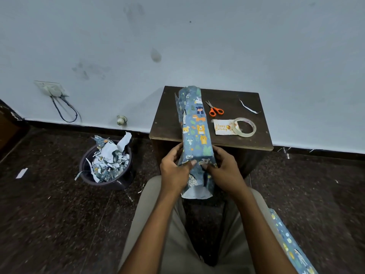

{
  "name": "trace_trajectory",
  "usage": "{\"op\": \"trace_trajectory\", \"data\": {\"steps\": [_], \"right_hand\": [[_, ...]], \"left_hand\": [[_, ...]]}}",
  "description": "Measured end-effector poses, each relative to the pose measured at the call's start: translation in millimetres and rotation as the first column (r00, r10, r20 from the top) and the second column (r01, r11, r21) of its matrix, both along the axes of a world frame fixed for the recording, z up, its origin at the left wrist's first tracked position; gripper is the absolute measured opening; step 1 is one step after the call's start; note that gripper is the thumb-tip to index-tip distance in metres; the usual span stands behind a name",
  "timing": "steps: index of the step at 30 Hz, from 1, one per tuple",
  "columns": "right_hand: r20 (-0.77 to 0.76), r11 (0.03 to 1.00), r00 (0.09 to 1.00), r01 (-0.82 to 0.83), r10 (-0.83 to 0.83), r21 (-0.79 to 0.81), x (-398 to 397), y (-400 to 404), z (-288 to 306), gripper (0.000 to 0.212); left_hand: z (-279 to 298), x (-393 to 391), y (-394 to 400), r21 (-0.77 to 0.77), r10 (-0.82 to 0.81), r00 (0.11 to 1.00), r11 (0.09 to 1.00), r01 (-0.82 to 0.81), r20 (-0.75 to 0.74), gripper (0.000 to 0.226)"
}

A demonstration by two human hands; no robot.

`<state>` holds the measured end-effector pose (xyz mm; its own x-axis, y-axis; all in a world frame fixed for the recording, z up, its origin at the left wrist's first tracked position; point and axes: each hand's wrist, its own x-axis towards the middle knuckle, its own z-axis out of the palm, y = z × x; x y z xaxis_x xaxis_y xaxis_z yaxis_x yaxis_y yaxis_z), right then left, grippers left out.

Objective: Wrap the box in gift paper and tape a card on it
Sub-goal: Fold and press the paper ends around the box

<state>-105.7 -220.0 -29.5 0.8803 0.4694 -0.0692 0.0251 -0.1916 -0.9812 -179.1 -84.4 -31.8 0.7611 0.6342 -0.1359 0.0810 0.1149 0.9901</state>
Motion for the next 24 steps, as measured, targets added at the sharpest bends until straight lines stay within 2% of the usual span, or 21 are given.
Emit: {"op": "trace_trajectory", "data": {"steps": [5, 10, 16, 20, 24], "right_hand": [[0.129, 0.989, 0.985, 0.129, -0.118, -0.077, 3, 15, -3, 0.044], [0.200, 0.968, 0.958, 0.228, -0.204, -0.107, 17, 32, -9, 0.042], [0.258, 0.956, 0.955, 0.205, -0.148, -0.210, 43, 51, -6, 0.035], [0.306, 0.937, 0.929, 0.280, -0.209, -0.210, 64, 59, -19, 0.037], [0.321, 0.940, 0.927, 0.269, -0.194, -0.210, 82, 66, -31, 0.033]], "left_hand": [[-1, 6, 3, 0.179, -0.068, 0.998, 0.981, 0.068, -0.006, 0.061], [-3, 24, 15, 0.215, -0.045, 0.999, 0.975, 0.050, -0.029, 0.062], [-13, 53, 29, 0.285, 0.002, 0.999, 0.958, 0.010, -0.041, 0.055], [-20, 72, 39, 0.354, -0.064, 0.997, 0.932, 0.076, -0.047, 0.060], [-30, 88, 51, 0.407, 0.004, 0.999, 0.913, 0.010, -0.033, 0.053]]}}
